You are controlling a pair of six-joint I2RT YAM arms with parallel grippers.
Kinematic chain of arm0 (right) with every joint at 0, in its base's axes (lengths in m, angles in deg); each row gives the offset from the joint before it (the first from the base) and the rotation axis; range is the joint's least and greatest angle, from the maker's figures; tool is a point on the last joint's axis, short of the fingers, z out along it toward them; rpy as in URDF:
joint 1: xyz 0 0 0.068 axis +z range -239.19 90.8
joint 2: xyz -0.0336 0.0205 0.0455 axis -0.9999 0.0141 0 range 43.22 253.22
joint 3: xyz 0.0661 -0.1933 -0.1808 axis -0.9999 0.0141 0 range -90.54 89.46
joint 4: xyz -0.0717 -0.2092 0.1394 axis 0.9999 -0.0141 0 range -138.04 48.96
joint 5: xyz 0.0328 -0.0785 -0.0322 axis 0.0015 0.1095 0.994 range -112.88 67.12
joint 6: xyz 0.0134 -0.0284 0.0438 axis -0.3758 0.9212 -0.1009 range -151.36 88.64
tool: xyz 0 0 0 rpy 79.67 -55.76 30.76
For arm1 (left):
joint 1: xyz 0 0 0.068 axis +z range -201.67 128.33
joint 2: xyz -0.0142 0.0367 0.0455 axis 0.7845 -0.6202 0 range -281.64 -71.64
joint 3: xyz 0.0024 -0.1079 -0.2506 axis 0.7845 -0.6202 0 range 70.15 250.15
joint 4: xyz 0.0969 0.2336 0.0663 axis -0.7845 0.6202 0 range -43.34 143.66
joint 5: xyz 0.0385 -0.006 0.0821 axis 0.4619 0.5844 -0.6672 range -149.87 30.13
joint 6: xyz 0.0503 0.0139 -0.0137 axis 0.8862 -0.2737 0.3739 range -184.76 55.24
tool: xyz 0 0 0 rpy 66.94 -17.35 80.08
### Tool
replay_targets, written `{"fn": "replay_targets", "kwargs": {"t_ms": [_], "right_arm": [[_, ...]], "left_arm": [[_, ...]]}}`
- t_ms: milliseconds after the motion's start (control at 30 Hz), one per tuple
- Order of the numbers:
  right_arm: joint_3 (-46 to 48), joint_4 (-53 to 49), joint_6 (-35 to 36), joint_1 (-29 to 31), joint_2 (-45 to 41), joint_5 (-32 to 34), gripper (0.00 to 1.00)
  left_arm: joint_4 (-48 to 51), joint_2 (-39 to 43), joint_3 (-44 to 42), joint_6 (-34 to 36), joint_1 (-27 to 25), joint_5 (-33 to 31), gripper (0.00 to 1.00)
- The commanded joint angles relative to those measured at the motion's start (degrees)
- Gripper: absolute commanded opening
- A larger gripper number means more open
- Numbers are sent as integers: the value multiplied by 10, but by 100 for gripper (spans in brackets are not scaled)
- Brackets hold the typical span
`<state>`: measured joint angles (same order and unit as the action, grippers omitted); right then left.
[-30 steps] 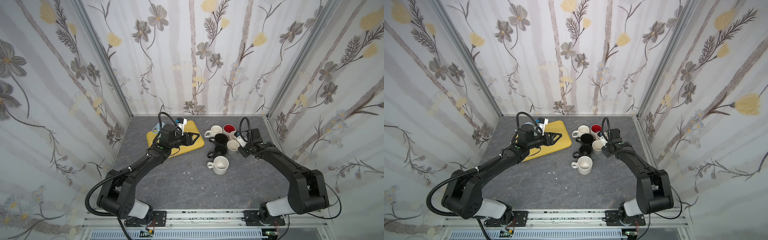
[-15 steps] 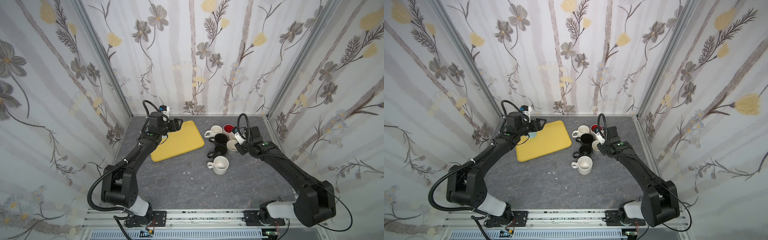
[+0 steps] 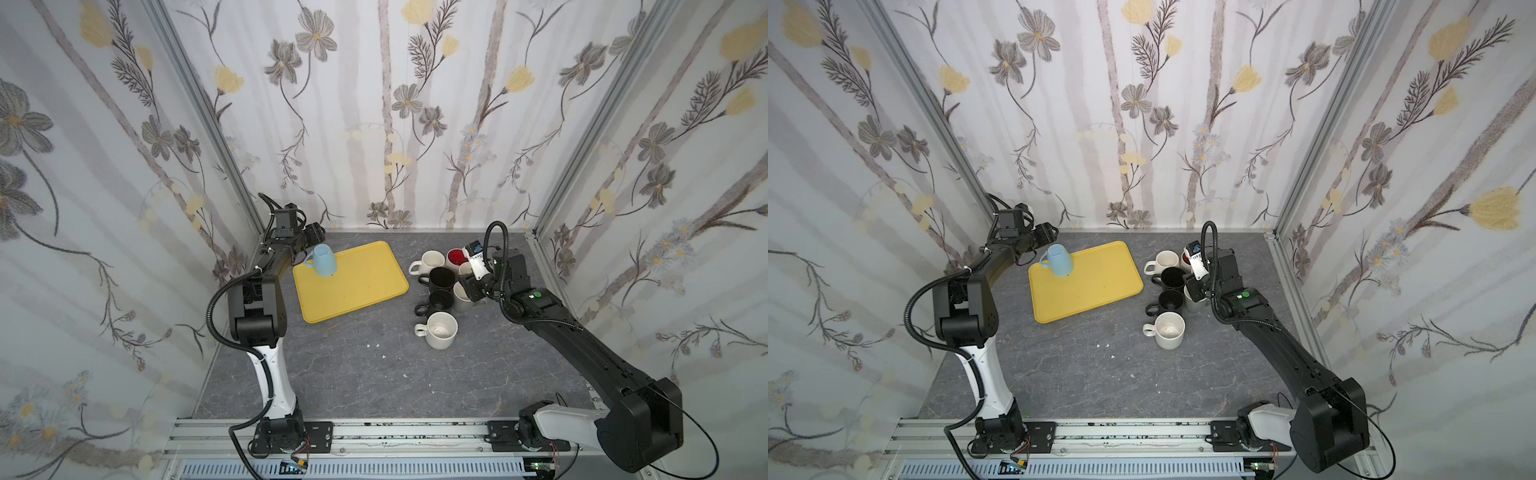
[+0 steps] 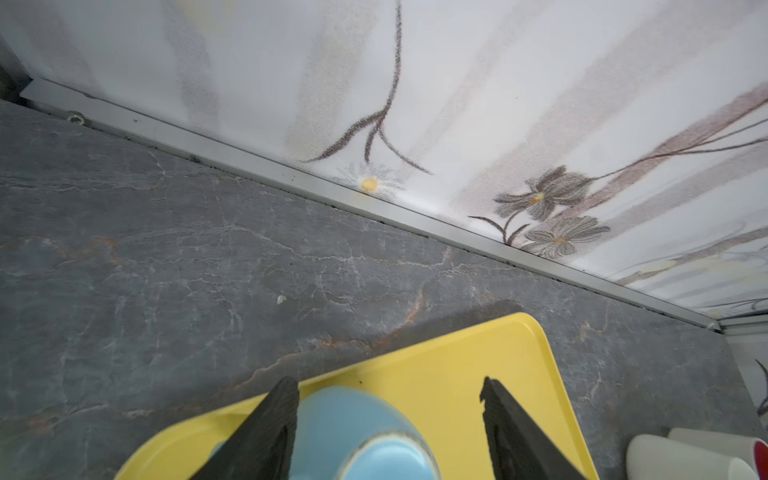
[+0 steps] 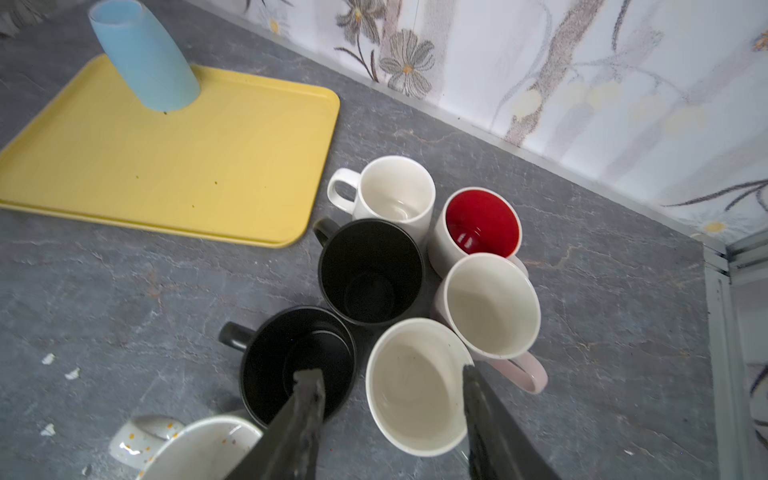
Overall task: Turn the mug right side up
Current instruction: 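Grasp the upside-down light-blue mug with left gripper while right gripper approaches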
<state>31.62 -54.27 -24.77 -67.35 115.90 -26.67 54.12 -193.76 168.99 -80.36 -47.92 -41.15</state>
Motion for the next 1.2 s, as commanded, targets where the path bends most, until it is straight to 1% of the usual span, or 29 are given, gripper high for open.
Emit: {"fn": "replay_targets", "kwargs": {"t_ms": [0,67,133,300,433,633,700,767,800,867,933,1000,1067,1167], "right_arm": [[-2,62,-61,3,15,-42,52],[-5,70,-77,5,29,-51,52],[-14,69,-92,8,46,-56,52],[-52,50,-123,12,97,-78,52],[-84,32,-134,22,134,-97,51],[-88,40,-143,46,155,-110,51],[-88,43,-143,58,159,-108,51],[-89,49,-144,73,165,-103,51],[-90,52,-145,82,169,-101,51],[-94,56,-145,101,178,-103,51],[-98,60,-146,121,183,-104,51],[-102,64,-149,140,207,-103,50],[-107,68,-156,160,221,-98,50],[-130,64,-155,203,249,-84,50]], "left_arm": [[56,-48,62,12,8,20,66],[74,-64,75,4,11,26,64],[67,-59,53,-9,11,30,64],[17,-2,-61,-38,7,43,64],[-24,68,-172,-52,-1,46,64],[-75,163,-324,-81,-22,52,64],[-88,192,-361,-89,-31,53,64],[-91,218,-384,-83,-37,57,65],[-87,233,-389,-66,-36,62,66],[-63,259,-383,-5,-34,53,68],[-28,286,-366,73,-28,43,69],[6,308,-347,141,-24,37,70],[42,329,-328,210,-24,18,70],[95,361,-322,338,-23,33,72]]}}
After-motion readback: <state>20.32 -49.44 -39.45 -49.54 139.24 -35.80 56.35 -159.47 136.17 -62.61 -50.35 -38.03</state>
